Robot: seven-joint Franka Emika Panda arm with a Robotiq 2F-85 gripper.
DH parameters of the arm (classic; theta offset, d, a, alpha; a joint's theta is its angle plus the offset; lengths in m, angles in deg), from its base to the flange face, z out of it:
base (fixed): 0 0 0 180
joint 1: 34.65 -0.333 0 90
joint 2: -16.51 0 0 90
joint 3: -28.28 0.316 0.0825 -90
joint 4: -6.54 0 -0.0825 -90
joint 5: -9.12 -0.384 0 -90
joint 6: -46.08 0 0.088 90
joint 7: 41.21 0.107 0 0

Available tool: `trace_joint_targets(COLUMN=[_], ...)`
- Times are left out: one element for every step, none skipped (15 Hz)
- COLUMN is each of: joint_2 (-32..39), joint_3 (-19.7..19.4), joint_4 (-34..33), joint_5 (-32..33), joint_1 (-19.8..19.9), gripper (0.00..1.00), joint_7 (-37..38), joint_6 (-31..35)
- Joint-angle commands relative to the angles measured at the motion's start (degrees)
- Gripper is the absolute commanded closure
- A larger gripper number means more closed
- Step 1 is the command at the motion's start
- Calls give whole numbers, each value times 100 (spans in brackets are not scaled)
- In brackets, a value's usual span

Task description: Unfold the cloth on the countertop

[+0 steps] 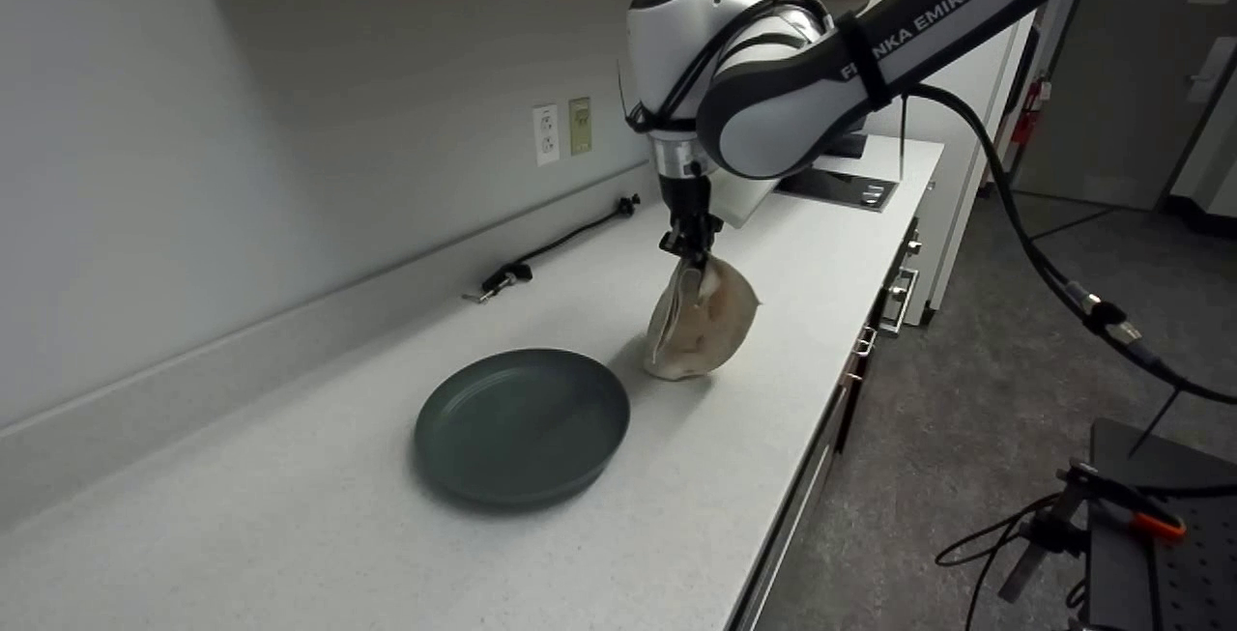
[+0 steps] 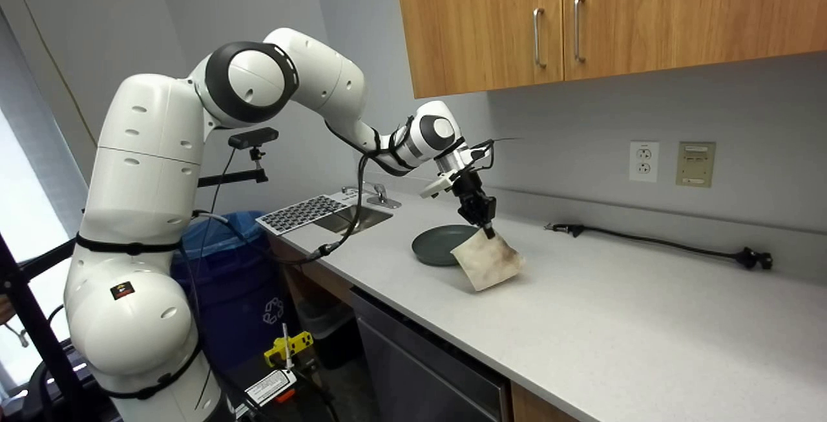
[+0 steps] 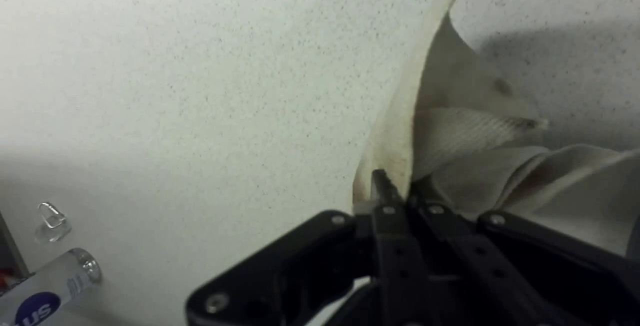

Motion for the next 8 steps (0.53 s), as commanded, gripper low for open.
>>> trace_joint_targets(joint_2=[15,38,45,65,86,111,109,118], joint_3=[83,73,80,84,101,93,89,71], joint_4=[-43,9,101,153,204,222,260,283], joint_5=[-304,-428,-582,-712,-837,-913,-997,-1058], joint_1=[364,454,551,630,700,740,784,818], gripper=[99,99,99,99,99,99,99,99], joint_7=[-135,-123,-139,-161,-206,-223,-243,-240], joint_6=[369,493,618,718,850,961,1097,1204])
